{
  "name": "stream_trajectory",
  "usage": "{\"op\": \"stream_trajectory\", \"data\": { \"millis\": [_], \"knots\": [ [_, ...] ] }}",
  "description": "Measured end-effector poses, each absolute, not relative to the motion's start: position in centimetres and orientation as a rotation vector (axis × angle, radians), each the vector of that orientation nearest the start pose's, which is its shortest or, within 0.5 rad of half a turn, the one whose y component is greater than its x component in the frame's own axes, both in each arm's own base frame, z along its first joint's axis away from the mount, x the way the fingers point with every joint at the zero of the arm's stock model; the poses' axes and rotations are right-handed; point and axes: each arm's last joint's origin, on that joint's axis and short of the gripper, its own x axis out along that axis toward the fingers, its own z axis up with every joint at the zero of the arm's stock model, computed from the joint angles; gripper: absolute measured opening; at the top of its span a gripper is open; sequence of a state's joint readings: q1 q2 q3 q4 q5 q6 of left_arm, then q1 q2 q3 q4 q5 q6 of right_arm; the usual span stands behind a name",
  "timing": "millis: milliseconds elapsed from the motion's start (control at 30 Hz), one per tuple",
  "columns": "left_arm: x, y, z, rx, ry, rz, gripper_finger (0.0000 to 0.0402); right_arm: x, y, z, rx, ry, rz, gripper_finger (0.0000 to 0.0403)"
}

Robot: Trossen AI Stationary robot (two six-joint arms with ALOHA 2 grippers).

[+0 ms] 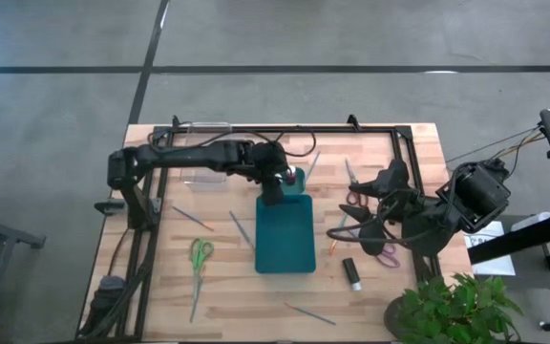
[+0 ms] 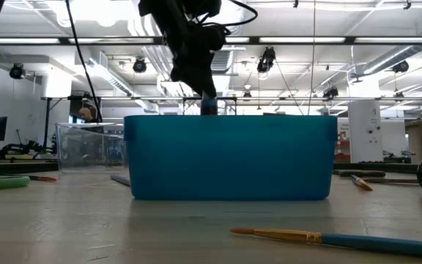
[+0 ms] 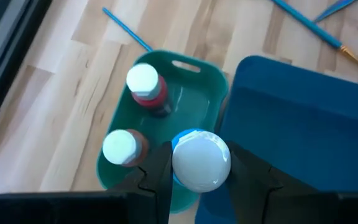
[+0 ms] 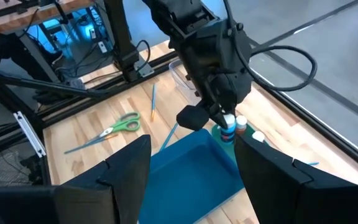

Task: Pick & Place Paint Supplies
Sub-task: Put the blue paint bottle into the green bin

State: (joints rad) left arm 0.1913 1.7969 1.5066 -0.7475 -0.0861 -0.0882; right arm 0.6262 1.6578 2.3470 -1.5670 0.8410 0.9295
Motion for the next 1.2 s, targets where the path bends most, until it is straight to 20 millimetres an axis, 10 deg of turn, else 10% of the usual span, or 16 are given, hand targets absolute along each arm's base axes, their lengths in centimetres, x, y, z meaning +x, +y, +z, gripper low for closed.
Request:
{"op": "stream_trajectory", "data": {
  "millis": [1200],
  "knots": [
    [36.5, 9.4, 23.2, -0.227, 1.002, 0.397, 0.0117, 21.5, 12.9, 50.2, 0.308, 0.488, -0.468, 0.0229]
  ]
}}
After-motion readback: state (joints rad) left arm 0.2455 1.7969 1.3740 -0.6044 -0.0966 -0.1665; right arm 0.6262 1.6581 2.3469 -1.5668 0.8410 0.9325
